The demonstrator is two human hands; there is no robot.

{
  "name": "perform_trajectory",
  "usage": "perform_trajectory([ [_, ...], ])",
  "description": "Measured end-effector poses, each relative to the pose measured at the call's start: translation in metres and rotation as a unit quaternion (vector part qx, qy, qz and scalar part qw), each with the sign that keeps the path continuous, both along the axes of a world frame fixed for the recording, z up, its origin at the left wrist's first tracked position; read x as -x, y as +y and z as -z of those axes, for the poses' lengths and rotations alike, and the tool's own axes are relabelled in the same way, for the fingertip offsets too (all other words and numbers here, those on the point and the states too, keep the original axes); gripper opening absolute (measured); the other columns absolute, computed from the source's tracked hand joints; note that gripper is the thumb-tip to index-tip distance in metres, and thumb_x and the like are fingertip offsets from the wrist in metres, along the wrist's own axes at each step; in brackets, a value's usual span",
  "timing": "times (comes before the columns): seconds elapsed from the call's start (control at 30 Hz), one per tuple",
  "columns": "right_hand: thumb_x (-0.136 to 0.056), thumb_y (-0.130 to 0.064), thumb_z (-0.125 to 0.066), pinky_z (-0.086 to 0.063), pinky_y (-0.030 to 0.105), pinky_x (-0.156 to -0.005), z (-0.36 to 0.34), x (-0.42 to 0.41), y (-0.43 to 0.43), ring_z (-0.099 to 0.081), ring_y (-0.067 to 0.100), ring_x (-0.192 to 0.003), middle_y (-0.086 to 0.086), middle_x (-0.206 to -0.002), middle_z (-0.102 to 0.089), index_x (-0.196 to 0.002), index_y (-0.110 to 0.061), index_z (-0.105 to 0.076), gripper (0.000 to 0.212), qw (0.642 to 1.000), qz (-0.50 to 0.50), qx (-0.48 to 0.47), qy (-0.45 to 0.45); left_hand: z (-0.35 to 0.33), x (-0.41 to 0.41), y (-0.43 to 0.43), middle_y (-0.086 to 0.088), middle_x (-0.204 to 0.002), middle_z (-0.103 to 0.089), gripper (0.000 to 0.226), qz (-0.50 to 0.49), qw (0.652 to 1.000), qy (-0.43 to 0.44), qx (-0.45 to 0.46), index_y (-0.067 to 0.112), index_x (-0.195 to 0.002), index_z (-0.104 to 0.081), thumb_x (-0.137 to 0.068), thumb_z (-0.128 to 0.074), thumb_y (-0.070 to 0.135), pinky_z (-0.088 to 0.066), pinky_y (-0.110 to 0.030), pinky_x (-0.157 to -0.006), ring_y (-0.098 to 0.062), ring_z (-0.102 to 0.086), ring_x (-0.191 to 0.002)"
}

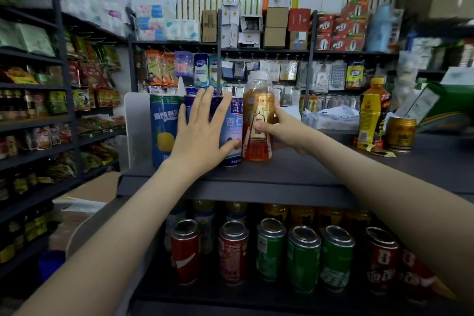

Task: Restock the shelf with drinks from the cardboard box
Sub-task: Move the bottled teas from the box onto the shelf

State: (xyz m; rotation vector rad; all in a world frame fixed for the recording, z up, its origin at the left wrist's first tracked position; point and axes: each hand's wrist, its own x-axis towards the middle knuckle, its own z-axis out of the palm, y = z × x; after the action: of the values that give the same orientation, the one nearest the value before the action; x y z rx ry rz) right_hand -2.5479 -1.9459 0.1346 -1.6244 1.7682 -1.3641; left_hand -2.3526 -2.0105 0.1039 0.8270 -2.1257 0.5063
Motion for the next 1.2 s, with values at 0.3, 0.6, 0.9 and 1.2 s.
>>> perform_trajectory([
  [0.3, -0.094, -0.02, -0.056, -0.045, 0.041, -0.094, 0.024, -0.047, 0.04, -0.045, 0.029, -0.124, 0.013, -0.14, -0.04, -0.15, -0.012, -0.016, 0.07, 0.912, 0.145, 0.13, 0.36, 0.022, -0.032, 0.039, -0.01, -0.156, -0.014, 0.08, 0.082, 0.982, 0.142, -0.092, 0.022, -0.152, -0.009, -0.091, -0.059, 0.032, -0.023, -0.045, -0.113, -0.029, -0.016, -0.142],
  [0.6, -0.094, -0.02, -0.054, -0.049, 0.029, -0.08, 0.111, -0.17, 0.103, -0.054, 0.02, -0.109, 0.005, -0.124, -0.052, -0.136, -0.01, -0.045, 0.044, 0.902, -0.085, 0.25, 0.342, 0.106, -0.128, 0.122, 0.0, -0.145, -0.038, 0.062, -0.016, 0.967, 0.192, -0.166, 0.017, -0.147, -0.025, -0.095, -0.053, 0.036, -0.038, -0.03, -0.102, -0.014, -0.039, -0.13],
  [0.9, -0.095, -0.021, -0.053, -0.046, 0.039, -0.088, 0.303, -0.304, 0.12, -0.051, 0.027, -0.117, 0.007, -0.132, -0.047, -0.138, -0.013, -0.043, 0.045, 0.908, -0.31, 0.006, 0.281, 0.309, -0.278, 0.238, -0.011, -0.141, -0.039, 0.058, -0.288, 0.834, 0.154, -0.445, 0.012, -0.143, -0.031, -0.092, -0.054, 0.031, -0.036, -0.034, -0.101, -0.028, -0.041, -0.129],
  [1.2, -0.096, -0.021, -0.05, -0.042, 0.036, -0.098, 0.473, -0.449, 0.118, -0.044, 0.025, -0.128, 0.004, -0.145, -0.036, -0.146, -0.018, -0.028, 0.055, 0.817, -0.437, -0.206, 0.314, 0.478, -0.435, 0.336, -0.015, -0.127, -0.054, 0.044, -0.461, 0.583, 0.175, -0.646, 0.013, -0.133, -0.04, -0.095, -0.049, 0.03, -0.041, -0.033, -0.084, -0.032, -0.054, -0.115],
])
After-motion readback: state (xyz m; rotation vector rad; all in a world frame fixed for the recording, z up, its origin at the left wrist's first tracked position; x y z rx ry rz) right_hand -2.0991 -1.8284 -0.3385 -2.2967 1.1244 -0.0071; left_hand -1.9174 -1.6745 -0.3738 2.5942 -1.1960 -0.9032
